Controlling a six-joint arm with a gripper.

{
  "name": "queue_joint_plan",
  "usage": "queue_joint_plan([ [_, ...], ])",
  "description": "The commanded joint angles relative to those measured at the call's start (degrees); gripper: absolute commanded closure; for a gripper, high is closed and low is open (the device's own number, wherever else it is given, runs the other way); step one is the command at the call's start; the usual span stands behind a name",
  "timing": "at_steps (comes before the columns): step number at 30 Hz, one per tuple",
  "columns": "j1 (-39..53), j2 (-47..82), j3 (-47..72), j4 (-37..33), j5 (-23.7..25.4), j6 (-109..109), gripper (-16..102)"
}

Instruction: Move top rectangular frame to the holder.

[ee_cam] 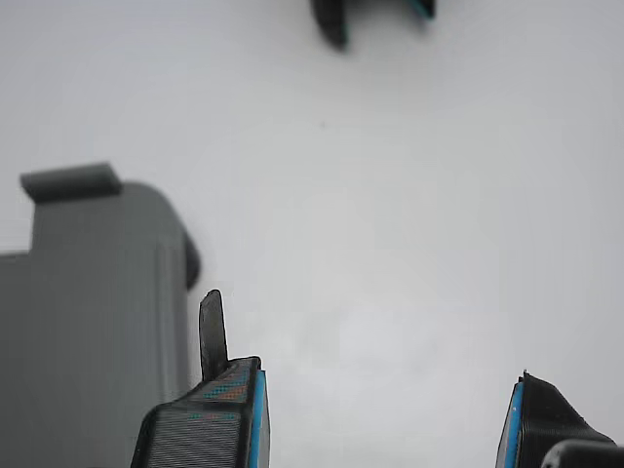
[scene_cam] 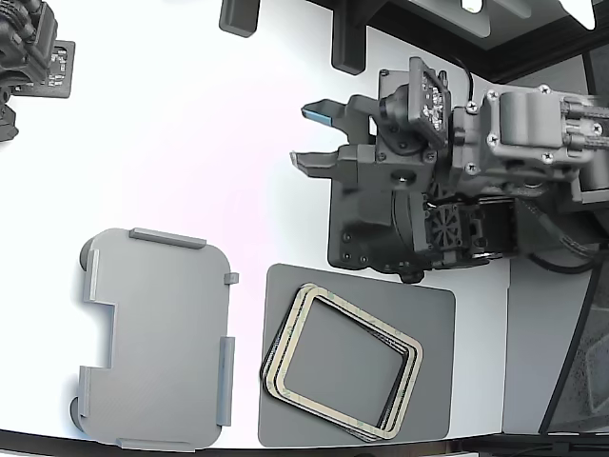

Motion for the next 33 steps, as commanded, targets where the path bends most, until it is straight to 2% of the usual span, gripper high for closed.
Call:
queue_joint_plan([
  [1,10.11,-6.33,-9.14,4.13,4.22,7.65,-14],
  [5,23.03,-14.24,-14.06,11.43,8.17,20.83,-14],
  [8,34.1,-18.19,-15.21,13.8,15.47,32.26,-14],
  [15,48.69,-27.16,-17.4,21.27,15.73,51.59,-14],
  [18,53.96,-28.56,-16.0,22.06,14.77,58.36,-14],
  [23,55.46,-27.42,-13.36,21.8,6.5,61.61,-14],
  [27,55.46,-23.12,-8.26,19.86,2.2,62.67,-14],
  [33,55.28,-20.39,-2.55,17.93,-0.35,63.63,-14],
])
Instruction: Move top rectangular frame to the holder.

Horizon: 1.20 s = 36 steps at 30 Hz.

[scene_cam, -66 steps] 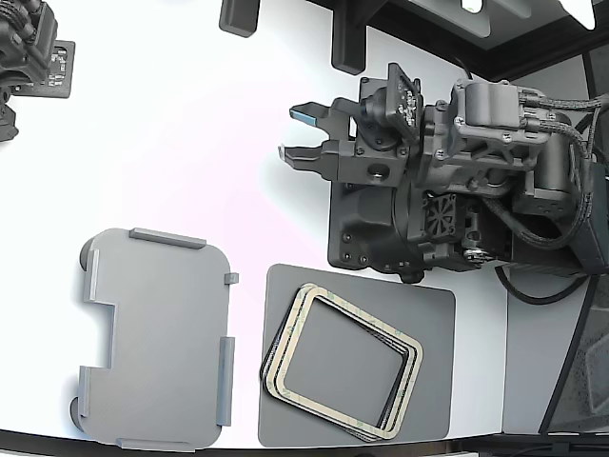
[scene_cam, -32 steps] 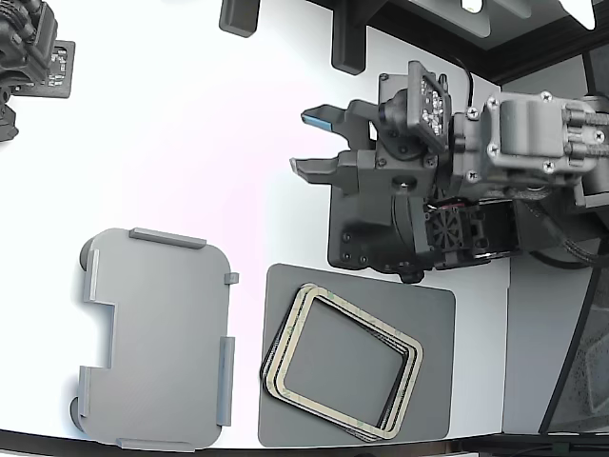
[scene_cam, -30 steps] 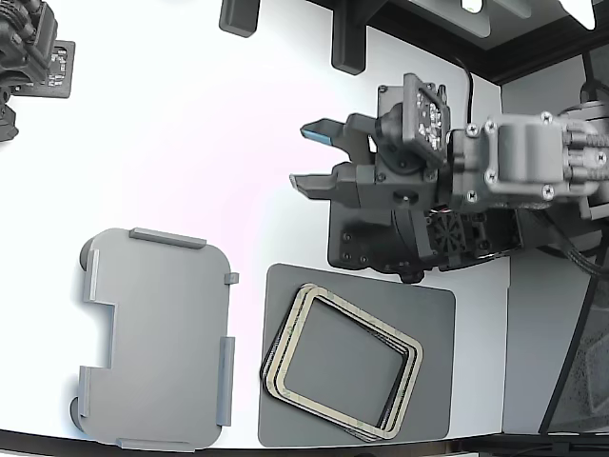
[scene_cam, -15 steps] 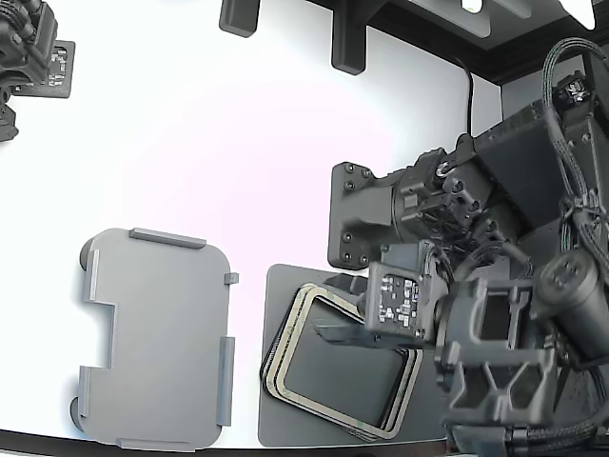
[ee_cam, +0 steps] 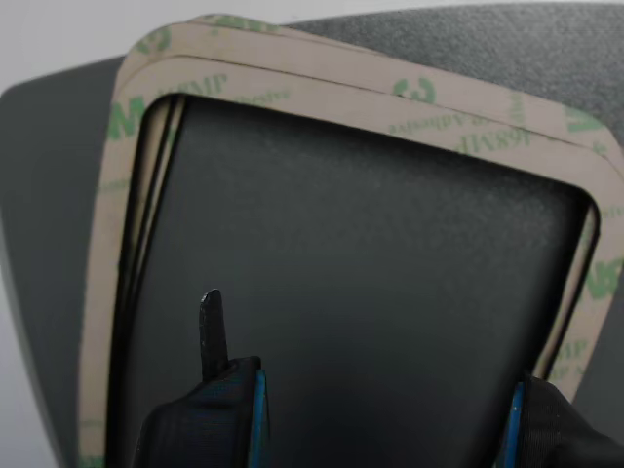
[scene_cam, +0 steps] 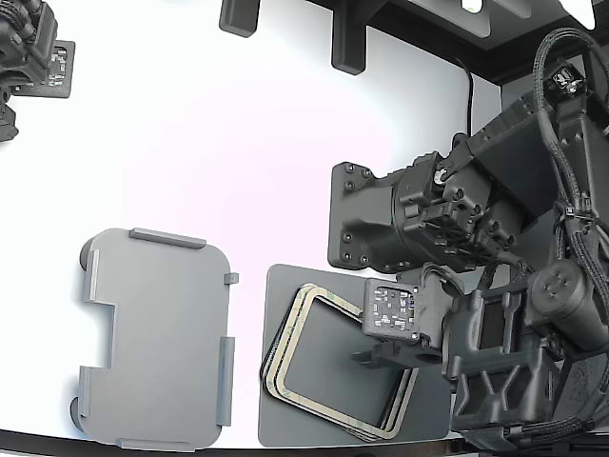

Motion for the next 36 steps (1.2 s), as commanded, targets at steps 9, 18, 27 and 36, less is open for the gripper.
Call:
queue_joint_plan([
  [9,-5.45,3.6,6.42,-3.08,-1.32,-2.55,-14],
  [18,-6.24,4.57,9.05,-2.99,-3.78,0.0,-13],
  [27,-7.73,4.75,12.39,-3.96,-3.96,-1.41,-6],
  [36,-8.17,5.36,14.68,-4.92,-4.31,-1.14,14],
])
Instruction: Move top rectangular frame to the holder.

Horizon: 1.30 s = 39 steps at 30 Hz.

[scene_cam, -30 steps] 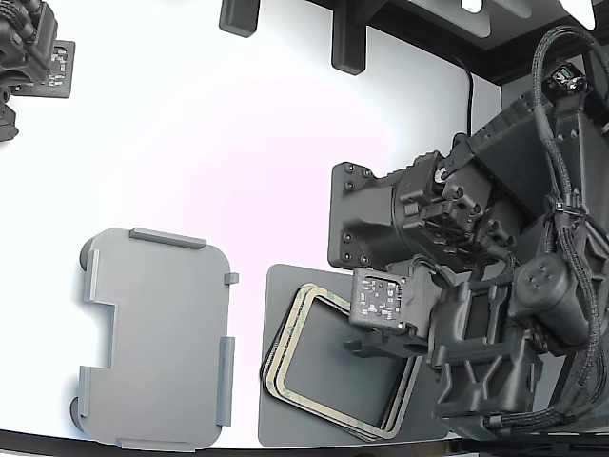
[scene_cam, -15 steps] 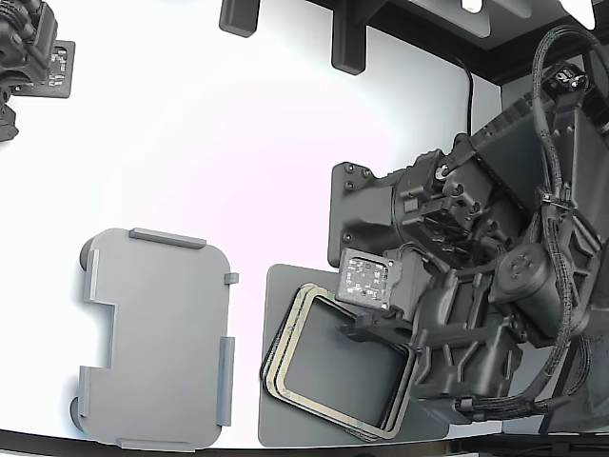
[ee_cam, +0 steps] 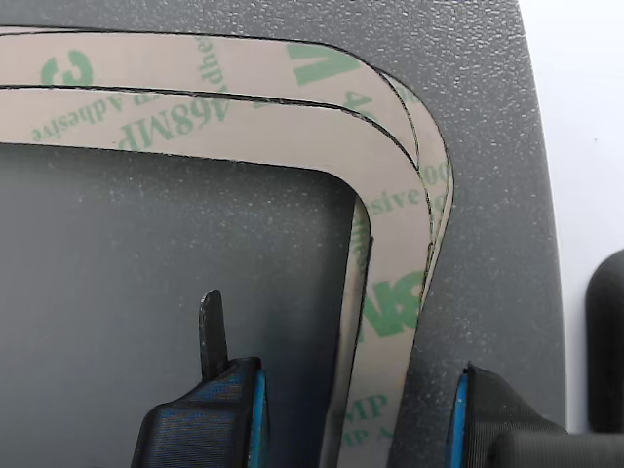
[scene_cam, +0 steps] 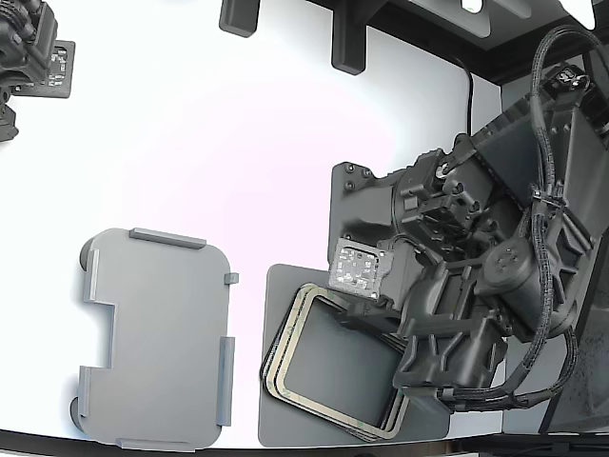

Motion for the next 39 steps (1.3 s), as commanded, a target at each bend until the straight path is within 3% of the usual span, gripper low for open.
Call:
queue_joint_plan([
  [1,-1.05,1.58,-0.62,-0.18,-0.18,0.18,16],
  [6,-1.14,1.85,0.0,-0.7,-0.26,0.0,28],
  [14,-1.49,2.37,-0.09,0.0,-0.62,0.18,37],
  [39,-2.29,2.99,1.14,0.26,-0.7,1.23,45],
])
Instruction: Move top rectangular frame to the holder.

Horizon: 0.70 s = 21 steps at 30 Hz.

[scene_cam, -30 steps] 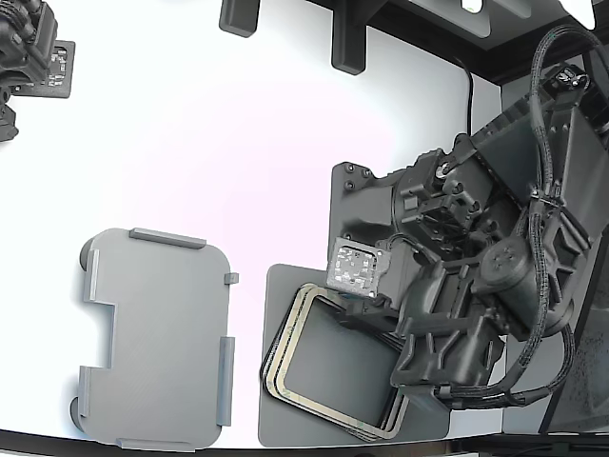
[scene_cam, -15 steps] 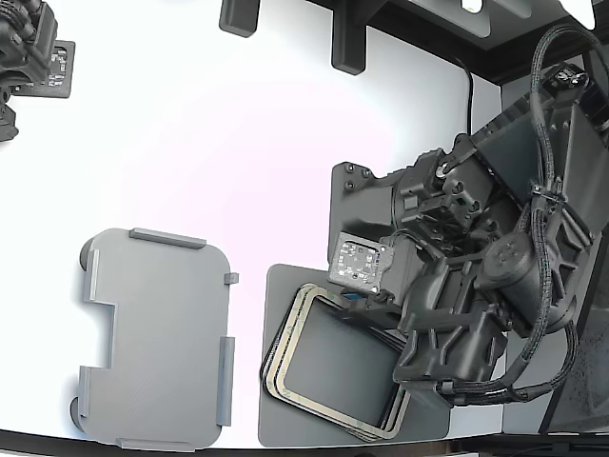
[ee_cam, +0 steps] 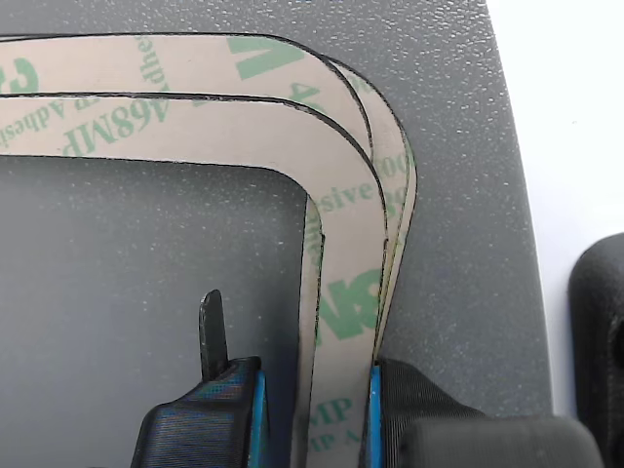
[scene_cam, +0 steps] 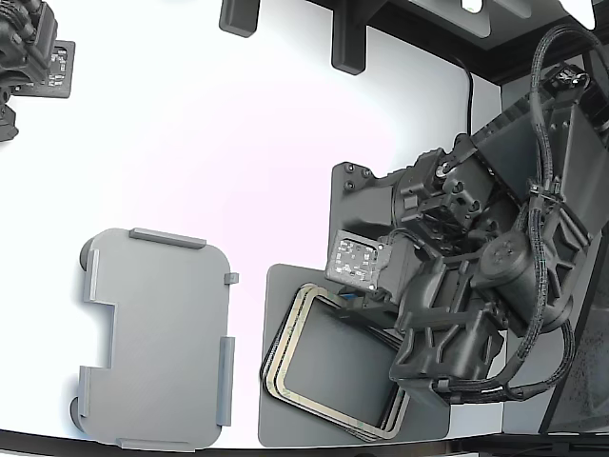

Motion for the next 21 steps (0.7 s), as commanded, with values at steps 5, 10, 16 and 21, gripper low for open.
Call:
queue_joint_plan([
  [5,-1.14,1.49,-0.53,0.35,-0.09,0.35,45],
  [10,-1.23,1.76,0.09,0.18,-0.09,0.44,46],
  [16,-1.67,2.11,0.79,0.09,-0.09,0.09,47],
  [21,-1.85,2.37,1.23,-0.35,-0.09,0.0,49],
])
